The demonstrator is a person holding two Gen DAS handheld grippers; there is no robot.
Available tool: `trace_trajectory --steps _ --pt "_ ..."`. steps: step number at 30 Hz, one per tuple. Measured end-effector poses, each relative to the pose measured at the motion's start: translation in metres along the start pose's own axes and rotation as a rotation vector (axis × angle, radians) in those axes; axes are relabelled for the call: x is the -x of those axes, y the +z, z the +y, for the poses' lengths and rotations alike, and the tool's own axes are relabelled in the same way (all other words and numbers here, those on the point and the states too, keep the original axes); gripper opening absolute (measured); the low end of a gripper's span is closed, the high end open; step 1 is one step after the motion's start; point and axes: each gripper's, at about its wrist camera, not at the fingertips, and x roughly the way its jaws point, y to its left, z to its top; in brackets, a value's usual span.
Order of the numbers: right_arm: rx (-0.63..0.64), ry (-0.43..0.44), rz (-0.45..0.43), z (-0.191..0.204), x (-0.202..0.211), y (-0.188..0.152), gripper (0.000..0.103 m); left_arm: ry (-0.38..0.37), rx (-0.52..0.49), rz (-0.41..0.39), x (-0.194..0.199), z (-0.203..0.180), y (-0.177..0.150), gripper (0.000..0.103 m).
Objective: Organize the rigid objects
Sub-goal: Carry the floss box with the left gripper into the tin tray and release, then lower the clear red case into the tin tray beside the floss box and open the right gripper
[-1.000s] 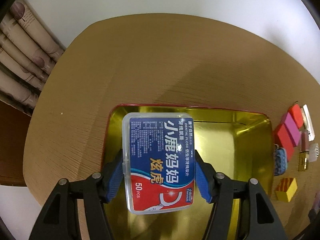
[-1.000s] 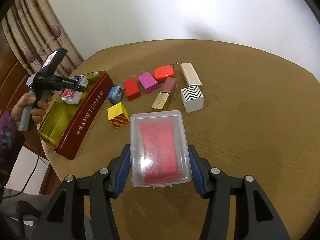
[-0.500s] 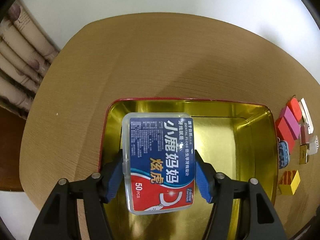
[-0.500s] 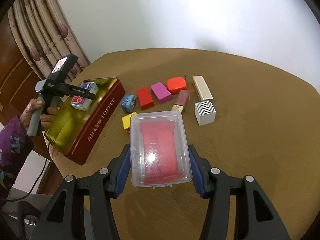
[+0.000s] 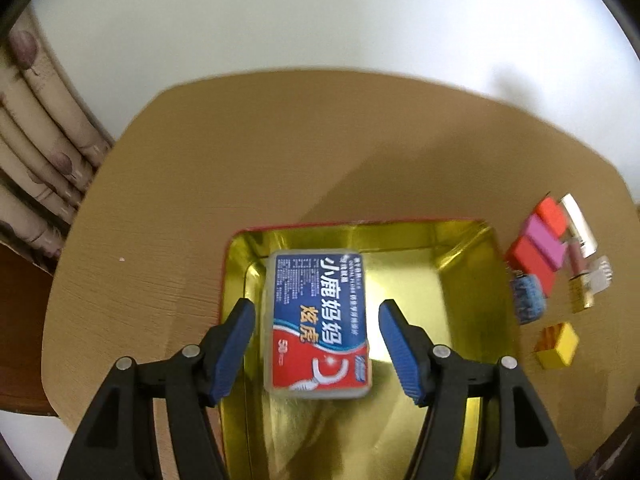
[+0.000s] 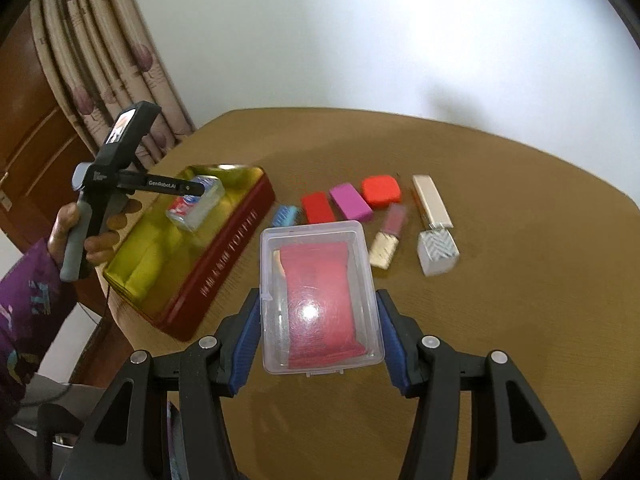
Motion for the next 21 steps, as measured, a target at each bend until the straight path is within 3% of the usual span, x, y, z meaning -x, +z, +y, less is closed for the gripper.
trace_trajectory --steps 4,7,10,14,21 --pt "0.056 0.044 -0.013 0.027 -0.006 0.021 0.051 0.007 0.062 -0.097 0.044 0.004 -0.026 0.066" --pt "0.095 0.095 -0.012 0.058 -0.019 0.039 0.051 0.023 0.169 -0.169 0.081 0.014 -0.061 0.066" --pt "0.116 0.163 0.009 0.090 -0.040 0.059 0.051 0.076 0.294 -0.175 0.111 0.026 -0.103 0.066" --pt "0.078 0.204 0.082 0.120 -0.088 0.078 0.051 0.080 0.390 -0.180 0.135 0.041 -0.147 0.066" --pt "-0.026 0.123 0.163 0.134 -0.163 0.091 0.051 0.136 0.478 -0.244 0.150 0.046 -0.192 0.066"
